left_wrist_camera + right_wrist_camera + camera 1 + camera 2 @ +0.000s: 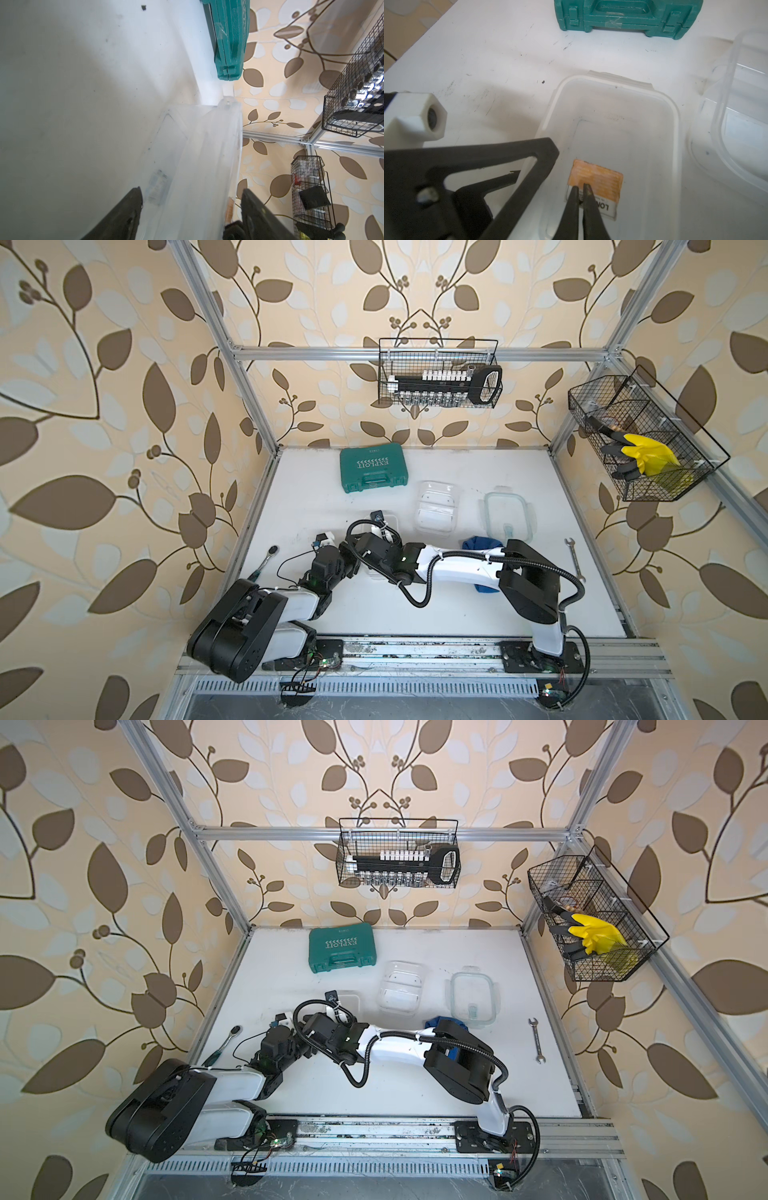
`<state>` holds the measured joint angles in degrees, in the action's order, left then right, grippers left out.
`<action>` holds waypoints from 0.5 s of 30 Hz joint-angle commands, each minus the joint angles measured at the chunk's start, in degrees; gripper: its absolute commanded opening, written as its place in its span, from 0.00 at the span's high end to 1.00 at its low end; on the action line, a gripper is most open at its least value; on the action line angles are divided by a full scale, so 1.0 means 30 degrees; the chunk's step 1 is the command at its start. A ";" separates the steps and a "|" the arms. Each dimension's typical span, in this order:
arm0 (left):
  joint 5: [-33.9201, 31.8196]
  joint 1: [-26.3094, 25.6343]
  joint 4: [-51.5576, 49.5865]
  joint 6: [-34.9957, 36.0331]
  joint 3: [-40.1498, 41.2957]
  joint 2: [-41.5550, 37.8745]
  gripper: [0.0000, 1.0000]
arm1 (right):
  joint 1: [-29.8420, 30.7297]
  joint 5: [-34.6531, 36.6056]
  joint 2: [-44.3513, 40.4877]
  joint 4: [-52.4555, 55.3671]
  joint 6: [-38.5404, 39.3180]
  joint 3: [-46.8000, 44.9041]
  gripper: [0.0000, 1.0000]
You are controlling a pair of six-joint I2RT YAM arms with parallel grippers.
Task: Wipe the insides of the lunch boxes
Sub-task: Open the fastener of the lunch box.
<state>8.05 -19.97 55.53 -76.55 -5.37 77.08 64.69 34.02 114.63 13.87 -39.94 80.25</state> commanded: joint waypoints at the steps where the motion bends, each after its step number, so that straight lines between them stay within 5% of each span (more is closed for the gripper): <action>1: 0.0408 -0.0376 0.4405 -0.0145 -0.0010 0.1500 0.29 | -0.0274 -0.1964 0.1607 0.2936 -0.0594 -0.1084 0.92; 8: 0.0297 -0.0434 0.8554 -0.1157 0.0187 0.4004 0.36 | -0.0352 -0.1974 0.1517 0.2945 -0.1032 -0.1682 0.94; 15: -0.0228 -0.0573 0.3516 -0.1017 0.0333 -0.1079 0.33 | -0.0372 -0.1957 0.1502 0.2837 -0.1275 -0.1964 0.94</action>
<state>6.92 -20.38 67.72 -79.50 -3.86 81.80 63.68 33.87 114.39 11.68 -42.87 78.85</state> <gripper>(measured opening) 0.665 0.065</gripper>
